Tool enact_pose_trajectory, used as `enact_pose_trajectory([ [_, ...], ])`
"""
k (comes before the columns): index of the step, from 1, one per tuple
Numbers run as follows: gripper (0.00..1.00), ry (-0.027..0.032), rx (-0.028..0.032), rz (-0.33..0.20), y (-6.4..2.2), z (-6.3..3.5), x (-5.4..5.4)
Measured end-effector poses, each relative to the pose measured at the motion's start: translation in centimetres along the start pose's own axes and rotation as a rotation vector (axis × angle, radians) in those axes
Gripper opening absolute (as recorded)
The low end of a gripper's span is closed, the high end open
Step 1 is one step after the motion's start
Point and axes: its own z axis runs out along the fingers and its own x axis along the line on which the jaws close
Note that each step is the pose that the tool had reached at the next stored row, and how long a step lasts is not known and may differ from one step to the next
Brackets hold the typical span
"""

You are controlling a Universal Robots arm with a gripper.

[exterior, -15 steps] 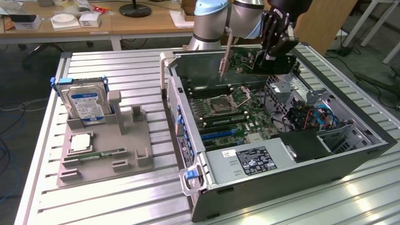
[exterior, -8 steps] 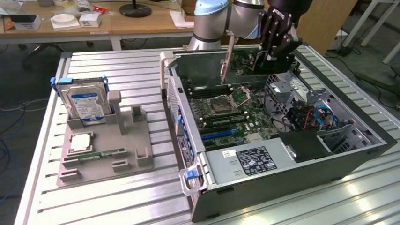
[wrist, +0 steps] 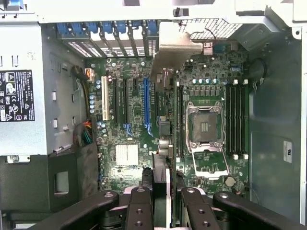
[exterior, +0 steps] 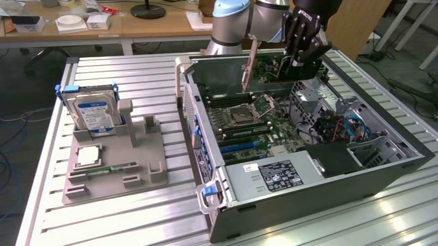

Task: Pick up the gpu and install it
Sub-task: 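Insert the gpu into the slot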

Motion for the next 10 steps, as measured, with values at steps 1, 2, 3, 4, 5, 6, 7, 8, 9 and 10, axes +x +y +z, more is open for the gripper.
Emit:
enact_pose_trajectory([
  [1, 0.27, -0.0001, 0.0005, 0.0, 0.0, 0.01, -0.01],
  [2, 0.27, -0.0003, 0.0013, 0.0, -0.01, 0.04, -0.01],
  [3, 0.27, -0.0003, 0.0014, 0.0, -0.02, 0.1, -0.01],
  [4, 0.27, -0.0002, 0.0024, 0.0, -0.02, 0.17, -0.01],
  [5, 0.27, -0.0002, 0.0054, 0.0, -0.03, 0.26, -0.01],
  [6, 0.27, -0.0004, 0.0086, 0.0, -0.03, 0.36, -0.01],
  [7, 0.27, -0.0006, 0.0117, 0.0, -0.03, 0.46, -0.01],
  [8, 0.27, -0.0007, 0.0146, 0.0, -0.03, 0.57, -0.01],
  [9, 0.27, -0.0008, 0.0164, -0.001, -0.05, 0.7, -0.01],
  [10, 0.27, -0.001, 0.0176, -0.004, -0.05, 0.85, -0.01],
])
